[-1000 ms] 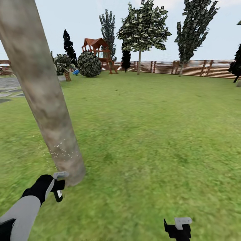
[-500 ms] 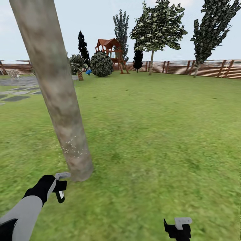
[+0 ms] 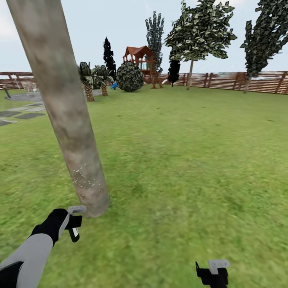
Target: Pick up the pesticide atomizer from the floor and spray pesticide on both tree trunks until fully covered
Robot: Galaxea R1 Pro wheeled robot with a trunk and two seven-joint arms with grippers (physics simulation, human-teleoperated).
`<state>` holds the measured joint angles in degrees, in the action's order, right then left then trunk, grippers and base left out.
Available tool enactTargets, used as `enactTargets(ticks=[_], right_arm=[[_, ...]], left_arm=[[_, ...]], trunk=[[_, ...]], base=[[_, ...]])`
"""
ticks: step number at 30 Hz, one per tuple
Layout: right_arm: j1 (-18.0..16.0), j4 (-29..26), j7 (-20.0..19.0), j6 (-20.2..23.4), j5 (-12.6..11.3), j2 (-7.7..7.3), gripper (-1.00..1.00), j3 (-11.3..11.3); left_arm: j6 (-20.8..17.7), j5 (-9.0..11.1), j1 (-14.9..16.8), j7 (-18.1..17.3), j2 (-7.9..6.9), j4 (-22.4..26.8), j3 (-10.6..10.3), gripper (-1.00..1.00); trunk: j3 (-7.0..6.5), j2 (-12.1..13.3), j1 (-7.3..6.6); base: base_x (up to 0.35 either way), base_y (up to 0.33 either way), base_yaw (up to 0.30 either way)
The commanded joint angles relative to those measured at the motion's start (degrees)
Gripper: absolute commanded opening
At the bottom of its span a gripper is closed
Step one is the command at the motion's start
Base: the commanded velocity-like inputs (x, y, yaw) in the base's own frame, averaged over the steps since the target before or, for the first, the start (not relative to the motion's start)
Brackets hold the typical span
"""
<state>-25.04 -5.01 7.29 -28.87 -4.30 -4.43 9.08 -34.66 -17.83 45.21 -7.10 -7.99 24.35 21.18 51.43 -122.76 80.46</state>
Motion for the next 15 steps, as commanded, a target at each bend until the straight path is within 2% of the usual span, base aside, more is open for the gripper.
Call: enactTargets(ticks=[1,4,15], right_arm=[[0.0,0.0,0.2,-0.1,-0.4,-0.03,1.0,0.5],[0.0,0.0,0.2,-0.1,-0.4,-0.05,1.0,0.5],[0.0,0.0,0.2,-0.1,-0.4,0.02,1.0,0.5]], left_arm=[[-0.2,-0.6,0.1,-0.5,0.07,0.0,0.4,-1.0],[-0.2,-0.6,0.1,-0.5,0.16,-0.2,0.4,-1.0],[-0.1,-0.5,0.1,-0.5,0.17,0.3,0.4,-1.0]], trunk=[[0.05,0.0,0.02],[0.05,0.0,0.02],[0.05,0.0,0.02]], base=[[0.237,-0.188,0.275],[0.237,-0.189,0.15],[0.175,-0.228,0.019]])
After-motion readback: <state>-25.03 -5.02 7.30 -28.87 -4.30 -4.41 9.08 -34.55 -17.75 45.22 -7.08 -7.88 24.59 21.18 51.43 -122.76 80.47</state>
